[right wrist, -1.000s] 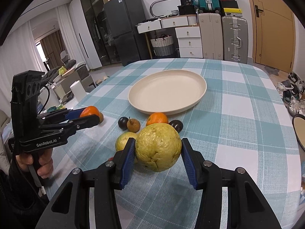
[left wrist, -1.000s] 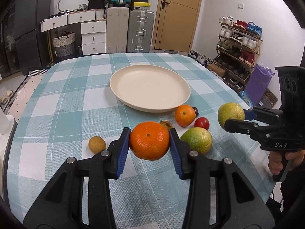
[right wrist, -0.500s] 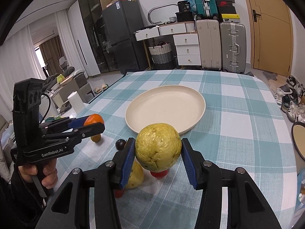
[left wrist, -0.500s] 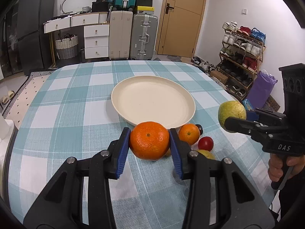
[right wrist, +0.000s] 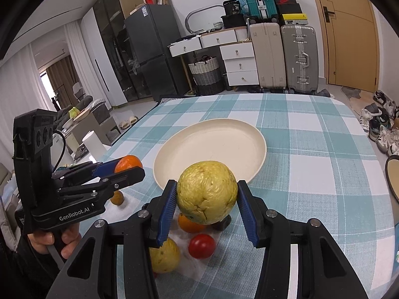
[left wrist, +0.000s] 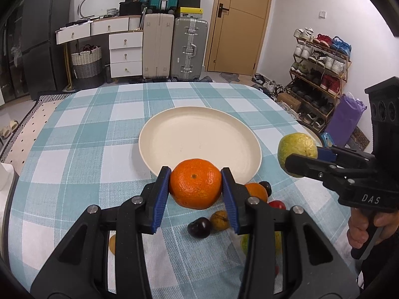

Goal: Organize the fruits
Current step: 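Lift and carry the tangerine and guava in both grippers toward the cream plate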

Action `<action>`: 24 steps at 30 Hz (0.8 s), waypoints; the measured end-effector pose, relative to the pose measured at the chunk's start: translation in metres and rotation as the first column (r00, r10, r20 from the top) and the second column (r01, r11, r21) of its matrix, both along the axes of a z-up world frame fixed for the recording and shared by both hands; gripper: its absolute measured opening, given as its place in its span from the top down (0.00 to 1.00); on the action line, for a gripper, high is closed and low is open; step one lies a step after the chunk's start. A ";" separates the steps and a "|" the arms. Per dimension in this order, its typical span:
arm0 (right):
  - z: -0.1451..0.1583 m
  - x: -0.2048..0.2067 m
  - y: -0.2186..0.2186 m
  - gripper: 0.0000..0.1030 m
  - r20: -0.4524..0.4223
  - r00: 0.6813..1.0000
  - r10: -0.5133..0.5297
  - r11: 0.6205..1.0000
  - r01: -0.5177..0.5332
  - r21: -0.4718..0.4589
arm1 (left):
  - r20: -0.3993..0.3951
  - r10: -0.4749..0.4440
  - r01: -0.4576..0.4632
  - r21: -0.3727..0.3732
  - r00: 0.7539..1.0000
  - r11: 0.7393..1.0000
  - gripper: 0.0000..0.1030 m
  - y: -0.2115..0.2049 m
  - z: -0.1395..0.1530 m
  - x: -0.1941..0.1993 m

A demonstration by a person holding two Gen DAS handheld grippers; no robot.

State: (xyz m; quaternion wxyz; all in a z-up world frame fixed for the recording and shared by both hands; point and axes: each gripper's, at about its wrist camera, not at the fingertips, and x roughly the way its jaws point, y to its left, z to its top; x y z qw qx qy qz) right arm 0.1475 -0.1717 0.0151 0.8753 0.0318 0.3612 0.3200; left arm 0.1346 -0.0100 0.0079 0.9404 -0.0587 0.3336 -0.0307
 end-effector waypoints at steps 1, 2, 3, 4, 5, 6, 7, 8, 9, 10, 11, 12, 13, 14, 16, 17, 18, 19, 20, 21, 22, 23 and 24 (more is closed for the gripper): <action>-0.001 0.003 0.000 0.53 -0.005 1.000 0.000 1.000 0.000 0.002 | -0.001 0.000 0.000 0.004 1.000 1.000 0.63 -0.001 -0.001 0.003; -0.002 0.005 0.001 0.53 -0.011 1.000 0.000 1.000 0.000 0.001 | -0.002 -0.001 0.001 0.011 1.000 1.000 0.63 -0.002 -0.001 0.006; -0.004 0.008 0.002 0.53 -0.016 1.000 0.001 1.000 -0.001 -0.001 | 0.000 0.000 0.000 0.017 1.000 1.000 0.63 -0.003 -0.001 0.009; -0.005 0.010 0.003 0.53 -0.021 1.000 0.003 1.000 -0.003 -0.003 | 0.000 0.001 -0.001 0.017 1.000 1.000 0.63 -0.003 -0.001 0.012; -0.006 0.012 0.004 0.53 -0.023 1.000 0.002 1.000 -0.002 -0.007 | 0.000 0.000 0.000 0.015 1.000 1.000 0.63 -0.002 -0.001 0.014; -0.007 0.015 0.006 0.53 -0.025 1.000 0.004 1.000 -0.004 -0.013 | 0.001 0.003 -0.003 0.013 1.000 1.000 0.63 -0.001 -0.001 0.016; -0.007 0.018 0.007 0.53 -0.027 1.000 0.005 1.000 -0.006 -0.017 | 0.002 0.008 -0.008 0.011 1.000 1.000 0.63 0.000 -0.001 0.018; -0.008 0.020 0.008 0.53 -0.027 1.000 0.003 1.000 -0.003 -0.018 | 0.002 0.011 -0.011 0.008 1.000 1.000 0.63 0.001 -0.001 0.021; -0.009 0.022 0.009 0.53 -0.030 1.000 0.000 1.000 -0.001 -0.017 | 0.002 0.012 -0.012 0.006 1.000 1.000 0.63 0.002 -0.002 0.023; -0.010 0.024 0.010 0.53 -0.033 0.999 0.000 1.000 0.000 -0.015 | 0.003 0.013 -0.013 0.005 1.000 1.000 0.63 0.003 -0.003 0.025; -0.011 0.027 0.011 0.53 -0.039 0.999 -0.002 1.000 0.002 -0.012 | 0.001 0.015 -0.015 0.007 1.000 1.000 0.63 0.004 -0.003 0.027; -0.012 0.030 0.012 0.53 -0.043 0.999 -0.003 1.000 0.003 -0.010 | -0.001 0.018 -0.018 0.007 1.000 1.000 0.63 0.005 -0.004 0.030; -0.013 0.032 0.014 0.53 -0.045 0.999 -0.002 1.000 0.002 -0.010 | -0.003 0.020 -0.020 0.005 1.000 1.000 0.63 0.007 -0.005 0.032; -0.014 0.034 0.016 0.53 -0.045 0.999 -0.002 1.000 0.001 -0.012 | -0.006 0.020 -0.020 0.002 1.000 1.000 0.63 0.008 -0.006 0.035; -0.019 0.039 0.020 0.53 -0.058 0.998 0.001 1.000 -0.002 -0.021 | -0.016 0.021 -0.021 -0.001 1.000 1.000 0.63 0.010 -0.010 0.041; -0.020 0.041 0.021 0.53 -0.062 0.998 0.002 1.000 -0.004 -0.022 | -0.020 0.021 -0.021 0.000 1.000 1.000 0.63 0.010 -0.012 0.043; -0.022 0.043 0.023 0.52 -0.063 0.998 0.004 1.000 -0.005 -0.027 | -0.025 0.021 -0.021 0.003 0.999 1.000 0.63 0.010 -0.015 0.046; -0.023 0.044 0.024 0.52 -0.063 0.998 0.005 0.999 -0.007 -0.031 | -0.029 0.022 -0.022 0.007 0.999 1.000 0.63 0.010 -0.017 0.048; -0.024 0.045 0.025 0.52 -0.065 0.998 0.006 0.999 -0.008 -0.034 | -0.031 0.024 -0.023 0.010 0.999 1.000 0.63 0.010 -0.018 0.050; -0.025 0.047 0.026 0.52 -0.068 0.998 0.008 0.999 -0.011 -0.036 | -0.033 0.025 -0.024 0.009 0.999 1.000 0.63 0.011 -0.020 0.052; -0.027 0.049 0.027 0.52 -0.069 0.998 0.008 0.999 -0.011 -0.041 | -0.035 0.026 -0.026 0.004 0.999 1.000 0.63 0.012 -0.021 0.054; -0.028 0.051 0.028 0.52 -0.073 0.997 0.006 0.999 -0.010 -0.047 | -0.038 0.025 -0.025 -0.001 0.999 1.000 0.63 0.012 -0.023 0.055; -0.030 0.053 0.028 0.52 -0.076 0.997 0.006 0.999 -0.010 -0.049 | -0.040 0.025 -0.025 -0.003 0.999 1.000 0.63 0.012 -0.025 0.058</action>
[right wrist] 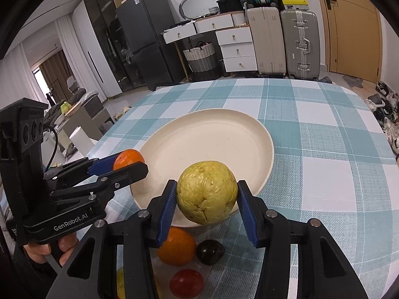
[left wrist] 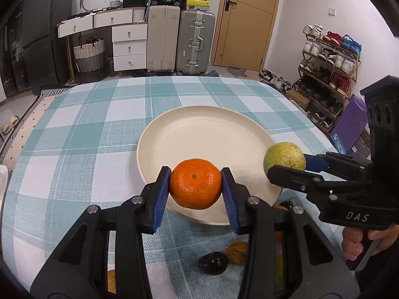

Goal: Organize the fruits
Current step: 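Lift and carry the tangerine and guava in both grippers toward the cream plate, then lower both fruits into the plate and open both grippers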

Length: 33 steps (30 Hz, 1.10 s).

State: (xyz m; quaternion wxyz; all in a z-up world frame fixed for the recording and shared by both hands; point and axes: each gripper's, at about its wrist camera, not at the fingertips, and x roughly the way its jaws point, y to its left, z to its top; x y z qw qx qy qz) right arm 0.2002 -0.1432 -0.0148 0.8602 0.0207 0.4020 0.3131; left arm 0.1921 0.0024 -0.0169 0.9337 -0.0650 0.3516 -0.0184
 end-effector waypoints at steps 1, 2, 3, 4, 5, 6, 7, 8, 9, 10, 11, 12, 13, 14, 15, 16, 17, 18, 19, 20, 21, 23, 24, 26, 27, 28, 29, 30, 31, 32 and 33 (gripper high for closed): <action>-0.002 0.003 0.001 0.52 -0.004 1.000 0.000 1.000 0.000 -0.002 | -0.002 0.000 0.000 0.000 1.000 1.000 0.63 0.000 -0.002 0.002; -0.003 0.005 0.002 0.52 -0.005 1.000 -0.001 1.000 0.001 -0.003 | -0.004 0.001 -0.001 0.002 1.000 1.000 0.63 0.000 -0.003 0.004; -0.005 0.007 0.003 0.52 -0.007 1.000 -0.001 1.000 0.001 -0.005 | -0.006 0.001 -0.001 0.006 1.000 1.000 0.63 -0.001 -0.005 0.006; -0.007 0.009 0.003 0.52 -0.010 1.000 0.000 1.000 0.000 -0.009 | -0.007 0.003 -0.003 0.007 1.000 1.000 0.63 -0.001 -0.007 0.007; -0.008 0.010 0.004 0.52 -0.012 1.000 -0.002 1.000 0.002 -0.015 | -0.009 0.003 -0.003 0.007 1.000 1.000 0.63 -0.001 -0.008 0.009; -0.009 0.011 0.005 0.52 -0.010 1.000 -0.002 1.000 0.002 -0.018 | -0.011 0.001 -0.001 0.007 1.000 1.000 0.63 -0.001 -0.009 0.010; -0.010 0.012 0.005 0.52 -0.009 1.000 0.002 1.000 -0.002 -0.018 | -0.012 0.000 0.000 0.006 1.000 1.000 0.63 -0.001 -0.010 0.011; -0.011 0.014 0.005 0.52 -0.010 1.000 0.002 1.000 -0.002 -0.019 | -0.013 0.000 0.000 0.006 1.000 1.000 0.63 -0.001 -0.011 0.012; -0.012 0.015 0.006 0.52 -0.011 1.000 0.002 1.000 -0.002 -0.022 | -0.017 -0.002 0.002 0.007 1.000 1.000 0.63 -0.001 -0.012 0.014; -0.013 0.017 0.006 0.52 -0.010 1.000 0.002 1.000 -0.002 -0.025 | -0.020 -0.002 0.002 0.008 1.000 1.000 0.63 -0.001 -0.013 0.015; -0.014 0.017 0.006 0.52 -0.007 1.000 0.000 1.000 0.000 -0.027 | -0.023 -0.001 0.001 0.010 1.000 1.000 0.63 -0.001 -0.014 0.017; -0.015 0.019 0.007 0.52 -0.008 1.000 0.002 1.000 -0.002 -0.025 | -0.024 -0.003 0.003 0.011 1.000 1.000 0.63 -0.001 -0.015 0.017; -0.016 0.020 0.007 0.52 -0.010 1.000 0.005 1.000 -0.005 -0.023 | -0.027 -0.004 0.004 0.013 1.000 1.000 0.63 -0.001 -0.016 0.019; -0.016 0.021 0.008 0.52 -0.012 1.000 0.007 1.000 -0.008 -0.024 | -0.029 -0.004 0.004 0.016 1.000 1.000 0.63 -0.002 -0.017 0.019; -0.017 0.022 0.009 0.52 -0.009 1.000 0.007 1.000 -0.007 -0.029 | -0.031 -0.001 0.002 0.020 1.000 1.000 0.63 -0.002 -0.018 0.021; -0.017 0.022 0.010 0.52 -0.007 1.000 0.008 0.999 -0.008 -0.032 | -0.033 0.000 0.001 0.023 0.999 1.000 0.63 -0.002 -0.019 0.022; -0.017 0.022 0.010 0.52 -0.007 1.000 0.009 0.999 -0.009 -0.031 | -0.036 0.000 0.001 0.024 0.999 1.000 0.63 -0.002 -0.020 0.023; -0.018 0.023 0.010 0.52 -0.008 1.000 0.011 1.000 -0.011 -0.027 | -0.037 0.000 0.001 0.024 0.999 1.000 0.63 -0.002 -0.021 0.023; -0.018 0.023 0.010 0.52 -0.008 1.000 0.013 1.000 -0.013 -0.026 | -0.038 0.000 0.001 0.023 0.999 1.000 0.63 -0.002 -0.022 0.024; -0.019 0.024 0.010 0.52 -0.009 1.000 0.014 1.000 -0.014 -0.025 | -0.039 0.001 0.000 0.022 0.999 1.000 0.63 -0.001 -0.023 0.024; -0.019 0.025 0.010 0.52 -0.011 1.000 0.015 1.000 -0.015 -0.023 | -0.045 0.001 0.000 0.019 0.999 1.000 0.63 -0.001 -0.023 0.024; -0.020 0.026 0.011 0.52 -0.010 1.000 0.016 1.000 -0.017 -0.021 | -0.045 0.003 -0.002 0.013 0.999 1.000 0.63 0.001 -0.024 0.024; -0.020 0.027 0.011 0.52 -0.012 1.000 0.016 1.000 -0.016 -0.020 | -0.046 0.003 -0.002 0.011 0.999 1.000 0.63 0.001 -0.024 0.024; -0.021 0.028 0.012 0.52 -0.017 1.000 0.016 1.000 -0.016 -0.016 | -0.054 0.001 -0.001 0.007 0.999 1.000 0.63 0.002 -0.025 0.025; -0.021 0.028 0.012 0.52 -0.016 1.000 0.018 1.000 -0.018 -0.017 | -0.058 0.001 -0.001 0.007 0.998 1.000 0.63 0.002 -0.025 0.025; -0.021 0.028 0.012 0.52 -0.013 1.000 0.017 1.000 -0.018 -0.020 | -0.059 0.000 0.001 0.007 0.998 1.000 0.63 0.002 -0.026 0.025; -0.020 0.027 0.012 0.52 -0.012 1.000 0.015 1.000 -0.016 -0.023 | -0.056 -0.001 0.001 0.008 0.998 1.000 0.63 0.002 -0.025 0.025; -0.019 0.027 0.012 0.51 -0.009 1.000 0.014 1.000 -0.014 -0.019 | -0.045 0.000 0.001 0.012 0.999 1.000 0.63 0.001 -0.024 0.023; -0.017 0.026 0.011 0.50 -0.002 1.000 0.009 1.000 -0.009 -0.016 | -0.034 -0.001 0.001 0.016 0.999 1.000 0.63 0.001 -0.022 0.021; -0.015 0.025 0.009 0.49 0.004 1.000 0.002 1.000 -0.002 -0.018 | -0.027 -0.003 0.003 0.019 1.000 1.000 0.63 0.000 -0.019 0.020; -0.014 0.024 0.008 0.49 0.008 1.000 -0.001 1.000 0.001 -0.021 | -0.022 -0.004 0.004 0.021 1.000 1.000 0.63 0.000 -0.017 0.018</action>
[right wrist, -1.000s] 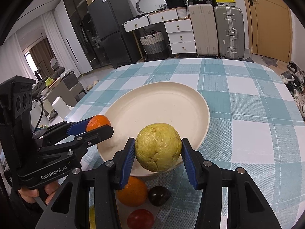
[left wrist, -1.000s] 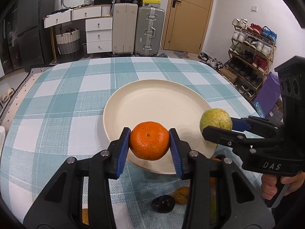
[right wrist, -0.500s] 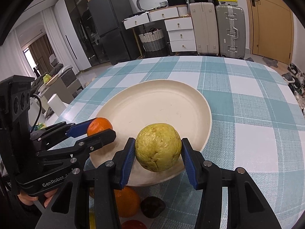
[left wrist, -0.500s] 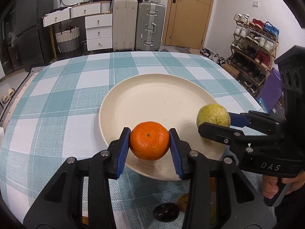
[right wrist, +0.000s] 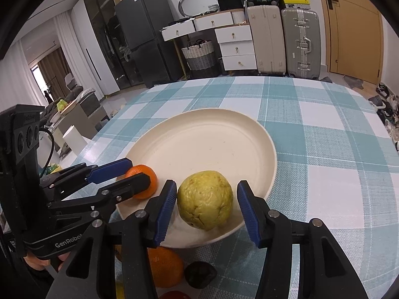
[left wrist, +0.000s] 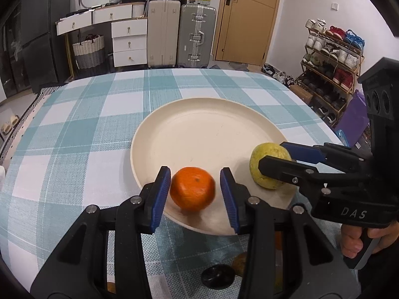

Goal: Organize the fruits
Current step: 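Lower both fruits into the plate and open both grippers, then withdraw both grippers from the plate toward the remaining fruits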

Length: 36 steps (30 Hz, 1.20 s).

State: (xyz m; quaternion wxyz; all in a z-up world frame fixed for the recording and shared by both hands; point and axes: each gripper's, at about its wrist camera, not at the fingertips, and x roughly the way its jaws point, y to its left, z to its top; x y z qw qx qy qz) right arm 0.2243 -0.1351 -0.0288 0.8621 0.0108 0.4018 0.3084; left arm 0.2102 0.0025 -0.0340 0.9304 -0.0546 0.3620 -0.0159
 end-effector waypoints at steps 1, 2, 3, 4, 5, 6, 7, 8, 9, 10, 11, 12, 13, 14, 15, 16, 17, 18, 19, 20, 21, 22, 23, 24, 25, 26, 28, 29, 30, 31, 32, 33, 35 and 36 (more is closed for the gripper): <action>0.002 -0.002 -0.002 0.48 0.006 1.000 -0.005 1.000 0.005 -0.003 | 0.003 0.000 0.000 0.001 1.000 1.000 0.61 0.000 0.002 -0.002; 0.003 -0.003 -0.003 0.46 0.009 1.000 -0.010 1.000 0.010 -0.007 | 0.003 0.001 -0.001 0.002 1.000 1.000 0.56 0.000 0.003 -0.003; 0.005 -0.005 -0.006 0.39 0.015 1.000 -0.018 1.000 0.018 -0.014 | 0.007 0.003 -0.003 0.002 1.000 1.000 0.52 0.001 0.005 -0.006; 0.007 -0.007 -0.009 0.35 0.021 1.000 -0.022 1.000 0.023 -0.018 | 0.015 0.007 -0.007 0.002 1.000 1.000 0.46 0.001 0.007 -0.010; 0.009 -0.009 -0.012 0.26 0.028 0.999 -0.025 1.000 0.026 -0.016 | 0.025 0.014 -0.014 0.005 1.000 1.000 0.39 0.002 0.009 -0.014; 0.011 -0.012 -0.016 0.21 0.033 0.999 -0.028 1.000 0.028 -0.012 | 0.033 0.015 -0.016 0.006 0.999 1.000 0.32 0.003 0.012 -0.019; 0.014 -0.016 -0.020 0.19 0.039 0.999 -0.034 0.999 0.034 -0.010 | 0.037 0.015 -0.015 0.006 0.999 1.000 0.28 0.004 0.014 -0.023; 0.016 -0.019 -0.024 0.15 0.043 0.998 -0.041 0.999 0.041 -0.009 | 0.045 0.015 -0.015 0.007 0.999 1.000 0.23 0.005 0.017 -0.028; 0.018 -0.022 -0.026 0.12 0.045 0.998 -0.045 0.999 0.046 -0.009 | 0.056 0.014 -0.015 0.008 0.998 1.000 0.20 0.006 0.021 -0.034; 0.020 -0.026 -0.029 0.10 0.047 0.998 -0.048 0.999 0.049 -0.011 | 0.061 0.015 -0.016 0.011 0.998 1.000 0.19 0.006 0.023 -0.039; 0.022 -0.029 -0.032 0.07 0.046 0.998 -0.050 0.999 0.051 -0.015 | 0.061 0.016 -0.017 0.013 0.998 1.000 0.17 0.007 0.026 -0.044; 0.024 -0.032 -0.034 0.04 0.047 0.997 -0.053 0.998 0.054 -0.019 | 0.064 0.019 -0.020 0.013 0.998 1.000 0.15 0.008 0.028 -0.050; 0.026 -0.036 -0.036 0.02 0.048 0.997 -0.056 0.998 0.057 -0.018 | 0.064 0.020 -0.020 0.010 0.998 1.000 0.14 0.009 0.030 -0.055; 0.027 -0.039 -0.038 0.00 0.047 0.997 -0.057 0.998 0.058 -0.017 | 0.064 0.018 -0.018 0.003 0.998 1.000 0.11 0.010 0.032 -0.060; 0.029 -0.043 -0.040 0.00 0.048 0.997 -0.052 0.998 0.053 -0.015 | 0.061 0.015 -0.014 -0.008 0.998 1.000 0.10 0.012 0.033 -0.066; 0.031 -0.047 -0.042 0.00 0.052 0.997 -0.052 0.999 0.053 -0.011 | 0.061 0.016 -0.016 -0.011 0.998 1.000 0.05 0.012 0.035 -0.071; 0.032 -0.050 -0.044 0.00 0.058 0.997 -0.055 0.998 0.055 -0.007 | 0.065 0.020 -0.020 -0.010 0.998 1.000 0.02 0.013 0.036 -0.077; 0.033 -0.053 -0.046 0.00 0.060 0.997 -0.058 0.998 0.058 -0.001 | 0.071 0.025 -0.025 -0.007 0.997 1.000 0.02 0.013 0.038 -0.083; 0.034 -0.056 -0.048 0.00 0.058 0.997 -0.059 0.998 0.059 0.004 | 0.074 0.028 -0.027 -0.004 0.997 1.000 0.01 0.013 0.039 -0.089; 0.034 -0.057 -0.049 0.00 0.053 0.997 -0.057 0.998 0.057 0.008 | 0.076 0.029 -0.029 -0.003 0.997 1.000 0.01 0.013 0.040 -0.094; 0.034 -0.060 -0.050 0.00 0.043 0.998 -0.053 0.999 0.053 0.009 | 0.076 0.032 -0.032 -0.002 0.997 0.999 0.01 0.013 0.040 -0.099; 0.034 -0.062 -0.050 0.00 0.041 0.998 -0.050 0.999 0.049 0.008 | 0.075 0.037 -0.037 0.000 0.997 0.999 0.01 0.013 0.040 -0.103; 0.034 -0.065 -0.050 0.00 0.042 0.998 -0.046 0.999 0.046 0.003 | 0.072 0.040 -0.040 -0.001 0.997 0.999 0.01 0.013 0.040 -0.106; 0.033 -0.068 -0.050 0.00 0.046 0.998 -0.043 0.999 0.043 -0.008 | 0.067 0.041 -0.041 -0.001 0.997 0.999 0.01 0.012 0.040 -0.111; 0.032 -0.070 -0.049 0.00 0.051 0.998 -0.040 0.999 0.041 -0.016 | 0.063 0.043 -0.043 -0.001 0.997 0.999 0.01 0.012 0.039 -0.114; 0.032 -0.073 -0.048 0.00 0.057 0.998 -0.038 0.999 0.039 -0.023 | 0.061 0.043 -0.043 -0.003 0.997 0.999 0.01 0.012 0.039 -0.117; 0.030 -0.080 -0.047 0.00 0.067 0.997 -0.028 0.999 0.031 -0.033 | 0.054 0.041 -0.041 0.005 0.998 0.999 0.01 0.010 0.037 -0.120; 0.029 -0.082 -0.047 0.00 0.071 0.997 -0.028 0.999 0.031 -0.040 | 0.052 0.040 -0.041 0.011 0.998 0.999 0.01 0.009 0.036 -0.121; 0.029 -0.085 -0.046 0.00 0.074 0.997 -0.026 0.998 0.029 -0.049 | 0.051 0.037 -0.038 0.019 0.998 0.999 0.01 0.007 0.036 -0.123; 0.029 -0.087 -0.047 0.00 0.077 0.997 -0.023 0.998 0.027 -0.052 | 0.052 0.035 -0.036 0.025 0.998 0.999 0.01 0.005 0.036 -0.124; 0.028 -0.089 -0.047 0.00 0.080 0.997 -0.018 0.998 0.023 -0.056 | 0.051 0.036 -0.037 0.029 0.998 0.999 0.01 0.005 0.036 -0.125; 0.028 -0.091 -0.046 0.00 0.082 0.997 -0.014 0.998 0.019 -0.062 | 0.051 0.038 -0.039 0.030 0.998 0.999 0.01 0.003 0.036 -0.125; 0.028 -0.093 -0.047 0.00 0.086 0.996 -0.016 0.997 0.023 -0.072 | 0.053 0.041 -0.042 0.019 0.998 0.999 0.01 0.003 0.036 -0.128; 0.028 -0.094 -0.048 0.00 0.087 0.996 -0.021 0.997 0.027 -0.073 | 0.050 0.041 -0.042 0.009 0.998 0.999 0.01 0.004 0.035 -0.129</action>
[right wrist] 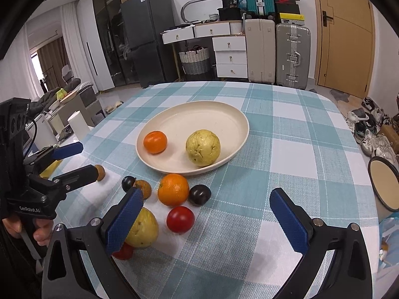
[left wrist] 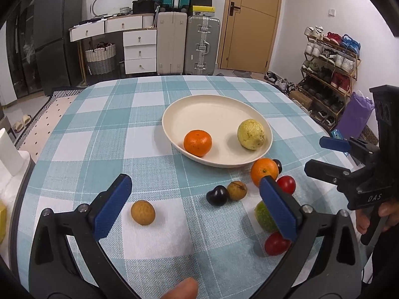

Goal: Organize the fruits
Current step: 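Withdraw both grippers from the plate toward the remaining fruits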

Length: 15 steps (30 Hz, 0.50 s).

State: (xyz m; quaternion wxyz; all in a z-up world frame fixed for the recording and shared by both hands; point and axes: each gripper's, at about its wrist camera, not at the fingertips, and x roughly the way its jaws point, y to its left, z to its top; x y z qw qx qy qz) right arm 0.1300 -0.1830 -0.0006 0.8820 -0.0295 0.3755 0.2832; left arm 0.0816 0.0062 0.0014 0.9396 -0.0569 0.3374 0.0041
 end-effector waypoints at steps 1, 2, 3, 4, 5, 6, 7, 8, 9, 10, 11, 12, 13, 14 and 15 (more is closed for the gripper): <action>0.000 0.000 0.000 0.00 -0.003 1.000 -0.003 1.000 0.003 0.003 | -0.001 0.002 -0.002 -0.007 1.000 1.000 0.01 0.000 -0.001 0.000; 0.000 0.000 -0.001 0.00 -0.006 1.000 -0.005 1.000 0.005 0.009 | 0.004 0.005 -0.005 -0.018 1.000 1.000 0.01 0.000 -0.001 -0.003; 0.000 -0.001 -0.002 0.00 -0.010 1.000 -0.004 1.000 0.004 0.016 | 0.008 0.007 -0.007 -0.026 1.000 1.000 0.01 0.000 -0.002 -0.002; 0.000 0.000 -0.002 0.00 -0.011 1.000 -0.002 1.000 0.002 0.017 | 0.010 0.009 -0.008 -0.034 1.000 0.999 0.01 0.001 -0.004 -0.003; 0.000 -0.001 -0.002 0.00 -0.010 1.000 -0.002 1.000 0.002 0.013 | 0.006 0.008 -0.007 -0.040 1.000 0.999 0.01 0.001 -0.005 -0.003; -0.001 -0.002 -0.002 0.00 -0.007 1.000 -0.005 1.000 0.005 0.008 | -0.001 0.013 -0.013 -0.038 1.000 0.999 0.01 0.000 -0.007 -0.003; -0.002 -0.002 -0.002 0.00 -0.007 1.000 -0.005 1.000 0.005 0.004 | -0.003 0.018 -0.018 -0.035 1.000 0.999 0.01 0.000 -0.008 -0.003; -0.002 -0.002 -0.002 0.00 -0.010 1.000 -0.005 1.000 0.005 0.002 | -0.003 0.018 -0.018 -0.027 1.000 0.999 0.01 -0.001 -0.009 -0.003; -0.003 -0.003 -0.003 0.00 -0.015 1.000 -0.006 1.000 0.006 0.003 | 0.002 0.020 -0.020 -0.020 1.000 1.000 0.01 -0.001 -0.009 -0.003; -0.004 -0.003 -0.004 0.00 -0.018 1.000 -0.006 1.000 0.006 0.007 | 0.009 0.024 -0.024 -0.016 1.000 1.000 0.01 -0.002 -0.009 -0.004; -0.005 -0.003 -0.004 0.00 -0.022 1.000 -0.005 1.000 0.005 0.011 | 0.017 0.026 -0.026 -0.014 0.999 1.000 0.01 -0.002 -0.009 -0.004; -0.007 -0.003 -0.005 0.00 -0.027 1.000 -0.006 1.000 0.006 0.009 | 0.025 0.033 -0.033 -0.020 0.999 0.999 0.01 -0.001 -0.009 -0.004; -0.008 -0.003 -0.005 0.00 -0.027 1.000 -0.009 1.000 0.009 0.008 | 0.028 0.040 -0.039 -0.031 0.999 0.999 0.01 0.000 -0.009 -0.004; -0.008 -0.003 -0.006 0.00 -0.029 1.000 -0.012 1.000 0.012 0.005 | 0.027 0.041 -0.039 -0.044 0.999 0.998 0.01 0.001 -0.010 -0.003; -0.010 -0.003 -0.006 0.00 -0.034 0.999 -0.014 1.000 0.014 0.002 | 0.022 0.038 -0.037 -0.054 0.999 0.998 0.01 0.002 -0.012 -0.002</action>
